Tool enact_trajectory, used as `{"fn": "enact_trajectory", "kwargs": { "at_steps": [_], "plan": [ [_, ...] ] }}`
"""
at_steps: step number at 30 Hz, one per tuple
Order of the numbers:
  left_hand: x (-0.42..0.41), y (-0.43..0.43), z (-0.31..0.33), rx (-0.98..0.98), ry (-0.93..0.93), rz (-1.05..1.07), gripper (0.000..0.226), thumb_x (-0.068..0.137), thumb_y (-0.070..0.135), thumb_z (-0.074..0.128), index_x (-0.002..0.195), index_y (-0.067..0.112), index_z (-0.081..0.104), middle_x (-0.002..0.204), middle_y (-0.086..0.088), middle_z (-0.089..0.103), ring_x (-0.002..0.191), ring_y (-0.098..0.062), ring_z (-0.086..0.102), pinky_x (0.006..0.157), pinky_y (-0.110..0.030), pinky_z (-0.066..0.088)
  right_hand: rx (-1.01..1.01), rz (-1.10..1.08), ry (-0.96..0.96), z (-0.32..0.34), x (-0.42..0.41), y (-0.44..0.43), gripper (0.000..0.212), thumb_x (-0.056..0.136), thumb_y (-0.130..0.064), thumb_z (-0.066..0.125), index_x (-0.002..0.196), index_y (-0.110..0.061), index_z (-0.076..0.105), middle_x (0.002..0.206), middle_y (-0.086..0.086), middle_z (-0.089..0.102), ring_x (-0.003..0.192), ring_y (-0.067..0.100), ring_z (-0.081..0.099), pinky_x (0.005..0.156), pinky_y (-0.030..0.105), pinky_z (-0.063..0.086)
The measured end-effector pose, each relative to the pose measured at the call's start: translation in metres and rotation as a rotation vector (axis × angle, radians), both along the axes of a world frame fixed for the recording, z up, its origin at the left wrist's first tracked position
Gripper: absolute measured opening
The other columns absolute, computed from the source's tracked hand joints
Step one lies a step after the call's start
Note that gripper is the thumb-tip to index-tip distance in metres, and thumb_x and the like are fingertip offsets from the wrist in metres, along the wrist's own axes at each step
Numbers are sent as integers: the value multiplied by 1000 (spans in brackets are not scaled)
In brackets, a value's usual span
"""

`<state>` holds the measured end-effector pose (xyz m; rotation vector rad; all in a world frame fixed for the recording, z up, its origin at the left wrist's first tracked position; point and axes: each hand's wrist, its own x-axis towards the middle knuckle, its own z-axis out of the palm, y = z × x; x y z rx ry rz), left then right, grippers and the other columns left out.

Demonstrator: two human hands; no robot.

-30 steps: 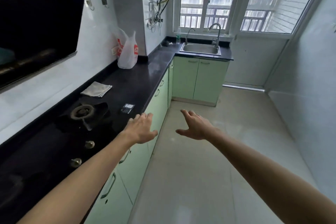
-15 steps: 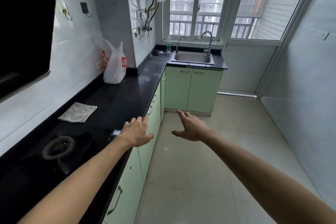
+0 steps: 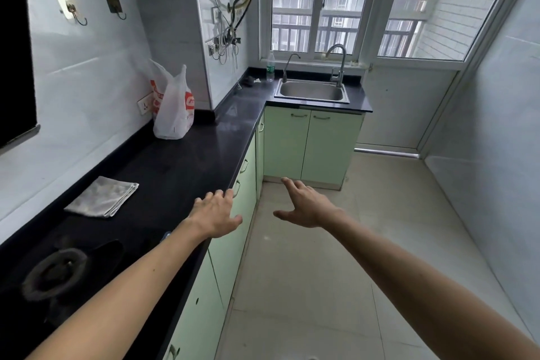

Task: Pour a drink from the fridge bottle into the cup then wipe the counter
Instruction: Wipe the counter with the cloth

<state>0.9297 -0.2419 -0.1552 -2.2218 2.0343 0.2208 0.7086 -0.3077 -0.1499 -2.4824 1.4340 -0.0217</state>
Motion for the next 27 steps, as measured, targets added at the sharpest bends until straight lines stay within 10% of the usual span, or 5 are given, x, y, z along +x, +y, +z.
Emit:
{"fn": "enact_trajectory", "kwargs": {
  "at_steps": [27],
  "plan": [
    [-14,-276,3,9,5,270,77,96,53,45,154,9,21,150,-11,41,137,-30,41,111,-47,35,-21,225,19,9,10,-327,85,91,-52,60,154,-20,13,143,15,44,127,37,47,94,50,51]
  ]
}}
